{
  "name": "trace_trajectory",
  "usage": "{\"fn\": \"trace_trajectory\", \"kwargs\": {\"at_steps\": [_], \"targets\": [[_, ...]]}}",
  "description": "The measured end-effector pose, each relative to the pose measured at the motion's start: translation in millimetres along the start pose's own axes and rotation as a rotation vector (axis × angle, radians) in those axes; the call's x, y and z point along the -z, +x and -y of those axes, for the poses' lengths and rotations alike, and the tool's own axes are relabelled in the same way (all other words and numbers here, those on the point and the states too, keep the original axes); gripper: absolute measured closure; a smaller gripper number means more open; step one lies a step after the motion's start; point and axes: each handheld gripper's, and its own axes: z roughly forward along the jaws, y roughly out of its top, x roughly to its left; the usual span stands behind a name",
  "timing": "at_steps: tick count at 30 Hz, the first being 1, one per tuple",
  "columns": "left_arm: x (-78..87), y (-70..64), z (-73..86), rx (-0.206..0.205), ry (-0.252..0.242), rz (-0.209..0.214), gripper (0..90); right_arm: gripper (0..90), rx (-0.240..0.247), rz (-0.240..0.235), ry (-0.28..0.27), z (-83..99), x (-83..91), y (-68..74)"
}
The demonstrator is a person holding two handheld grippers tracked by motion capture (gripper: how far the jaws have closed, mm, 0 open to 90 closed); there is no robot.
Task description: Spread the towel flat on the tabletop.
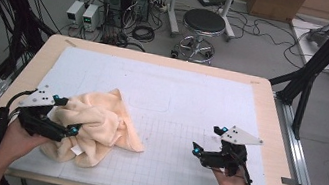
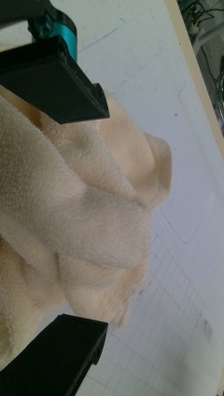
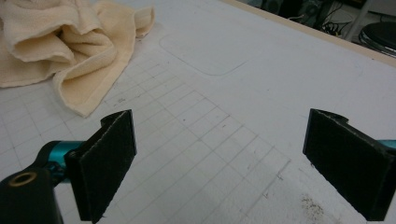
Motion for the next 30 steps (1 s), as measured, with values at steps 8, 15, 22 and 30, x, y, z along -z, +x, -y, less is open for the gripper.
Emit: {"fn": "trace_trajectory", "kwargs": {"at_steps": [8,15,22,30], "targets": [[0.4,-0.1,-0.2,-0.007,0.008,0.0,1.7,8.9,0.013,0.003,0.004,0.2,-2.0,-0.9],[2.8,-0.6,0.6,-0.004,0.004,-0.001,1.7,8.9,0.014,0.006,0.008,1.2,-0.9,1.2],[5.7,-1.0,-1.6,-0.017,0.002,0.003,1.7,8.9,0.018,0.017,0.003,0.5,0.8,2.4],[5.0,-1.0,-1.9,-0.016,0.007,0.002,1.7,8.9,0.023,0.014,0.014,1.7,-1.4,2.7]]}}
